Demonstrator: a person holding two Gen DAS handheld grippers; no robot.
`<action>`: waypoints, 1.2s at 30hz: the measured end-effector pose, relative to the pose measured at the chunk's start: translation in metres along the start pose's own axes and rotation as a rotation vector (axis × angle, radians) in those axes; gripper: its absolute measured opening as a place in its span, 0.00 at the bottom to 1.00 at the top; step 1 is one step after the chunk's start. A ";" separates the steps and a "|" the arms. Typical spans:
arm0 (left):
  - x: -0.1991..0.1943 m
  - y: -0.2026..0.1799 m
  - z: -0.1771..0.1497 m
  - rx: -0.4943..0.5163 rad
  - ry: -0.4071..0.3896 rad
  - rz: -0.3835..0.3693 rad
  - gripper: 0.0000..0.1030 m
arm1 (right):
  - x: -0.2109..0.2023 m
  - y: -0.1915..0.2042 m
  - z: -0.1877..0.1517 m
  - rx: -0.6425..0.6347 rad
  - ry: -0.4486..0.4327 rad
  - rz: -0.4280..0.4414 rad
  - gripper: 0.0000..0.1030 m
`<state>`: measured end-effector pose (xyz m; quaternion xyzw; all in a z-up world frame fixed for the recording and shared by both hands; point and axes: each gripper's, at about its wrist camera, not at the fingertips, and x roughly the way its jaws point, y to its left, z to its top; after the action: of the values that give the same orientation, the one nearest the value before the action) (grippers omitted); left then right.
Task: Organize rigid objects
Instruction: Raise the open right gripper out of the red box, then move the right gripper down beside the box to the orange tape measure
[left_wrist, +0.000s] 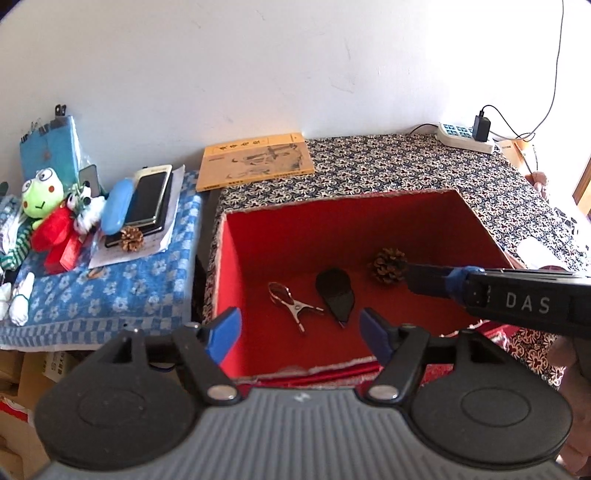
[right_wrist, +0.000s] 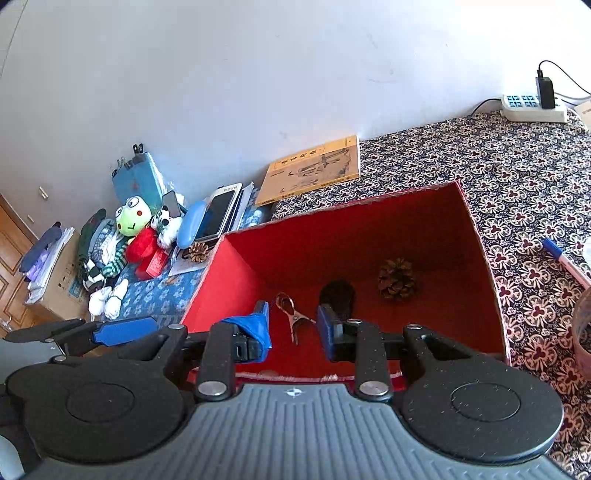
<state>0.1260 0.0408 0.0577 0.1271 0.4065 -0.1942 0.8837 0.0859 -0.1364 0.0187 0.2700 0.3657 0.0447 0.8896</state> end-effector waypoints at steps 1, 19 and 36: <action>-0.002 0.000 -0.002 -0.002 0.000 -0.002 0.71 | -0.003 0.002 -0.002 -0.004 0.000 0.000 0.11; -0.005 0.000 -0.038 -0.038 0.070 -0.020 0.76 | -0.015 0.010 -0.031 -0.027 0.081 0.016 0.11; 0.035 -0.014 -0.070 -0.041 0.191 -0.045 0.85 | -0.002 -0.025 -0.053 0.037 0.184 -0.029 0.12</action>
<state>0.0937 0.0469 -0.0143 0.1180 0.4956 -0.1926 0.8387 0.0463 -0.1343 -0.0237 0.2758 0.4506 0.0495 0.8476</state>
